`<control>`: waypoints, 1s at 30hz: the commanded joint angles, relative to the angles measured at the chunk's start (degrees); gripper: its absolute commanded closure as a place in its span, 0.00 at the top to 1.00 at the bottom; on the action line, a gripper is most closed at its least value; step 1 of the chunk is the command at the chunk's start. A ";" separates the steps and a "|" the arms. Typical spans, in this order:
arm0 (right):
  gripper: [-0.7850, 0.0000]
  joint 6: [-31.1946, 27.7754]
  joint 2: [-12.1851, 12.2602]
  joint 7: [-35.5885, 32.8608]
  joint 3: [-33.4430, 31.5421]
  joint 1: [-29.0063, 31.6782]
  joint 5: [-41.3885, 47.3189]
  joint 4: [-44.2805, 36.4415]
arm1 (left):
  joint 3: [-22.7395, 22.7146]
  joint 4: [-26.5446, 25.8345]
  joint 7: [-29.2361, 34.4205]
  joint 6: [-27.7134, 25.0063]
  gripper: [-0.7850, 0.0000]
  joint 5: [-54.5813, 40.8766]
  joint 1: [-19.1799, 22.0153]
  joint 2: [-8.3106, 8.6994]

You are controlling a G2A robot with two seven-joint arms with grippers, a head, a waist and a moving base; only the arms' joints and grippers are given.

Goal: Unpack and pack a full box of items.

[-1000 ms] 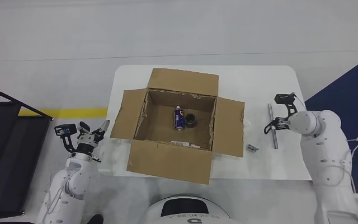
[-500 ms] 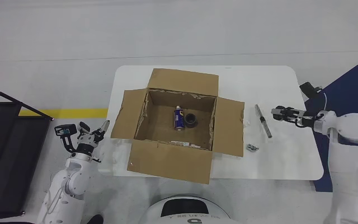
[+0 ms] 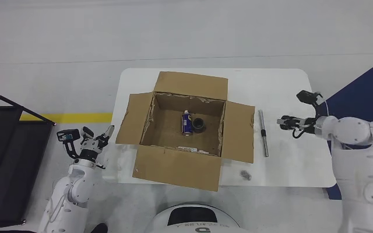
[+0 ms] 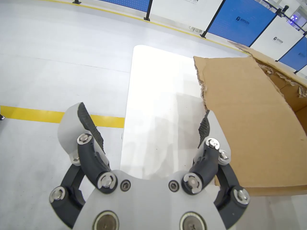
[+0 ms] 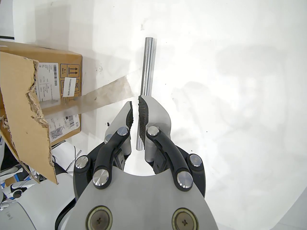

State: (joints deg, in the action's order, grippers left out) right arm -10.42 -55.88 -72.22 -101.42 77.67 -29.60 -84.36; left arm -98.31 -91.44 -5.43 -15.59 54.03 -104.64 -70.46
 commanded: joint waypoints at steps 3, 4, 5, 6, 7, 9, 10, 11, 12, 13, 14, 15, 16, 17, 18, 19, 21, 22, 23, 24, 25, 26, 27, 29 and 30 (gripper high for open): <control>0.35 -1.75 0.41 -0.53 -0.72 1.29 0.48 -0.13 | 0.00 0.00 0.00 0.00 1.00 0.00 0.00 0.00; 0.38 -2.08 0.54 -0.88 -0.83 1.77 -0.05 -0.54 | 0.00 0.00 0.00 0.00 1.00 0.00 0.00 0.00; 0.38 -2.63 0.66 -1.37 -0.79 2.27 -0.41 -1.12 | 0.00 0.00 0.00 0.00 1.00 0.00 0.00 0.00; 0.41 -3.29 0.79 -1.99 -0.69 2.82 -0.89 -1.79 | 0.00 0.00 0.00 0.00 1.00 0.00 0.00 0.00; 0.43 -3.66 0.90 -2.51 -0.56 3.34 -1.45 -2.42 | 0.00 0.00 0.00 0.00 1.00 0.00 0.00 0.00; 0.50 -4.26 1.09 -3.19 0.24 4.36 -3.39 -4.16 | 0.00 0.00 0.00 0.00 1.00 0.00 0.00 0.00; 0.64 -4.22 1.12 -2.98 0.72 4.83 -4.25 -5.05 | 0.00 0.00 0.00 0.00 1.00 0.00 0.00 0.00; 0.67 -4.07 1.14 -2.81 1.36 5.31 -5.12 -5.90 | 0.00 0.00 0.00 0.00 1.00 0.00 0.00 0.00; 0.66 -4.31 1.17 -3.21 2.25 5.80 -6.03 -6.82 | 0.00 0.00 0.00 0.00 1.00 0.00 0.00 0.00; 0.63 -4.93 1.24 -4.08 3.15 6.23 -7.01 -7.71 | 0.00 0.00 0.00 0.00 1.00 0.00 0.00 0.00; 0.57 -6.21 1.33 -5.65 4.16 6.75 -7.50 -8.47 | 0.00 0.00 0.00 0.00 1.00 0.00 0.00 0.00; 0.50 -7.47 1.43 -7.46 4.81 7.11 -6.90 -8.94 | 0.00 0.00 0.00 0.00 1.00 0.00 0.00 0.00; 0.53 -9.15 1.60 -9.03 5.03 7.35 -6.57 -9.81 | 0.00 0.00 0.00 0.00 1.00 0.00 0.00 0.00; 0.49 -9.86 1.72 -9.42 4.71 7.68 -5.84 -10.39 | 0.00 0.00 0.00 0.00 1.00 0.00 0.00 0.00; 0.49 -10.21 1.83 -9.28 4.15 8.14 -4.99 -11.02 | 0.00 0.00 0.00 0.00 1.00 0.00 0.00 0.00; 0.50 -10.09 1.94 -8.70 3.42 8.61 -4.90 -11.78 | 0.00 0.00 0.00 0.00 1.00 0.00 0.00 0.00; 0.51 -9.03 2.12 -7.67 2.69 9.81 -6.68 -13.33 | 0.00 0.00 0.00 0.00 1.00 0.00 0.00 0.00; 0.50 -8.64 2.16 -7.13 2.81 10.38 -7.28 -14.10 | 0.00 0.00 0.00 0.00 1.00 0.00 0.00 0.00; 0.49 -8.49 2.19 -6.84 3.06 10.86 -7.78 -14.72 | 0.00 0.00 0.00 0.00 1.00 0.00 0.00 0.00; 0.49 -8.37 2.24 -6.95 3.42 11.31 -8.33 -15.14 | 0.00 0.00 0.00 0.00 1.00 0.00 0.00 0.00; 0.49 -8.32 2.30 -7.08 3.70 11.56 -8.77 -15.55 | 0.00 0.00 0.00 0.00 1.00 0.00 0.00 0.00; 0.48 -8.13 2.35 -6.91 3.82 11.74 -9.11 -15.84 | 0.00 0.00 0.00 0.00 1.00 0.00 0.00 0.00; 0.49 -7.64 2.39 -6.17 3.72 11.87 -9.48 -16.11 | 0.00 0.00 0.00 0.00 1.00 0.00 0.00 0.00; 0.72 -5.87 2.37 -2.82 3.25 12.37 -10.80 -16.97 | 0.00 0.00 0.00 0.00 1.00 0.00 0.00 0.00; 1.00 -5.22 2.32 -0.87 3.28 12.83 -11.31 -17.42 | 0.00 0.00 0.00 0.00 1.00 0.00 0.00 0.00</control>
State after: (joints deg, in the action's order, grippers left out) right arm -16.47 -53.50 -75.45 -98.06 90.12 -40.36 -101.31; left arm -98.31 -91.44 -5.43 -15.59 54.03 -104.64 -70.46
